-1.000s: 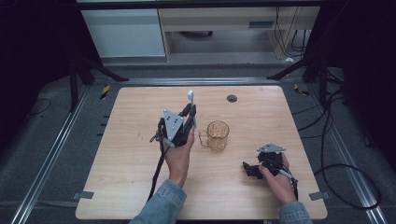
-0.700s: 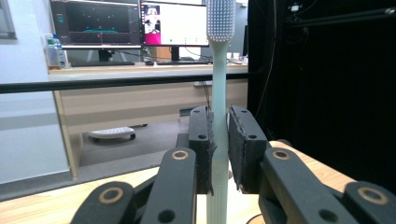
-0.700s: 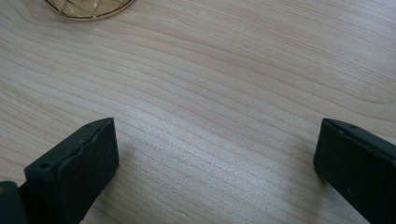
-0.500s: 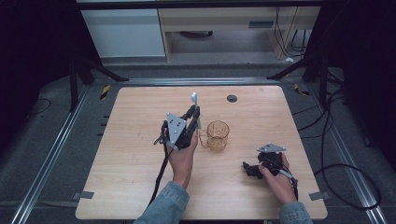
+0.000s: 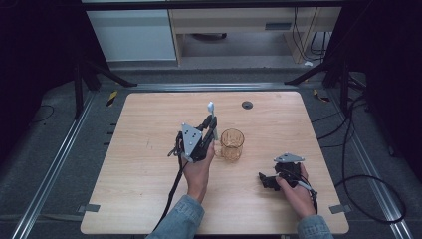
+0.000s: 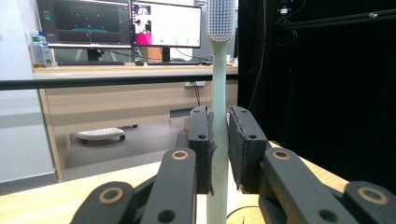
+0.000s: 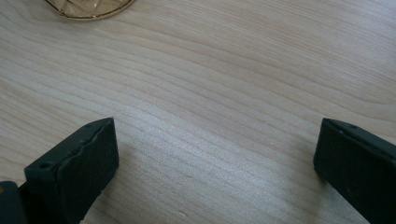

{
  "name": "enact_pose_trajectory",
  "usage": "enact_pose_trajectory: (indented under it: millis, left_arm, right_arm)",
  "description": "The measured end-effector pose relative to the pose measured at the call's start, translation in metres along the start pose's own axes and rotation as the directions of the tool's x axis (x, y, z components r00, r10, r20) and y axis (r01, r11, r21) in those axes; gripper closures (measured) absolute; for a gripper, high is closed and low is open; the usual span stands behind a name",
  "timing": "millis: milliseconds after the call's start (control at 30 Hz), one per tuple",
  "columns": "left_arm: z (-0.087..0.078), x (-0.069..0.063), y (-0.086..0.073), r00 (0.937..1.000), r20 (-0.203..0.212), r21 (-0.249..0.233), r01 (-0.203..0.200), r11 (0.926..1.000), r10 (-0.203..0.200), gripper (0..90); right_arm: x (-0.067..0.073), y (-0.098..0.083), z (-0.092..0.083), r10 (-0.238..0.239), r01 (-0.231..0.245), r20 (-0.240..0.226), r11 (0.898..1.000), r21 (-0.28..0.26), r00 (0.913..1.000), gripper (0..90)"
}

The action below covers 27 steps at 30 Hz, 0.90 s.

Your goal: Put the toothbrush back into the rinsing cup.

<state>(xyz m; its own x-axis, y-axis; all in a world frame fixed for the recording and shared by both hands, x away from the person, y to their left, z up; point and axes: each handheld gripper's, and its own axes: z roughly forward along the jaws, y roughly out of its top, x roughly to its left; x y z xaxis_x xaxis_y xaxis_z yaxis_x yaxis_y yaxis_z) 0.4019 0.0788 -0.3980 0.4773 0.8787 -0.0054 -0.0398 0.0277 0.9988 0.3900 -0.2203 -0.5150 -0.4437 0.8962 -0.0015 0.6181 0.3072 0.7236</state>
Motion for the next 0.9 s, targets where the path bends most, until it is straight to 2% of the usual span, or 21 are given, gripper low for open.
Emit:
enact_pose_trajectory:
  millis: [333,900]
  left_arm:
    - [0.0,0.0,-0.005,1.0,0.007,0.001,0.003,1.0,-0.003,79.3]
    - [0.007,-0.001,-0.017,0.9998,0.009,0.025,-0.02,0.9995,0.02,79.3]
  right_arm:
    - [0.0,0.0,0.0,0.0,0.0,0.0,1.0,0.0,1.0,0.4]
    - [0.0,0.0,0.0,-0.001,0.001,0.002,1.0,0.0,1.0,0.4]
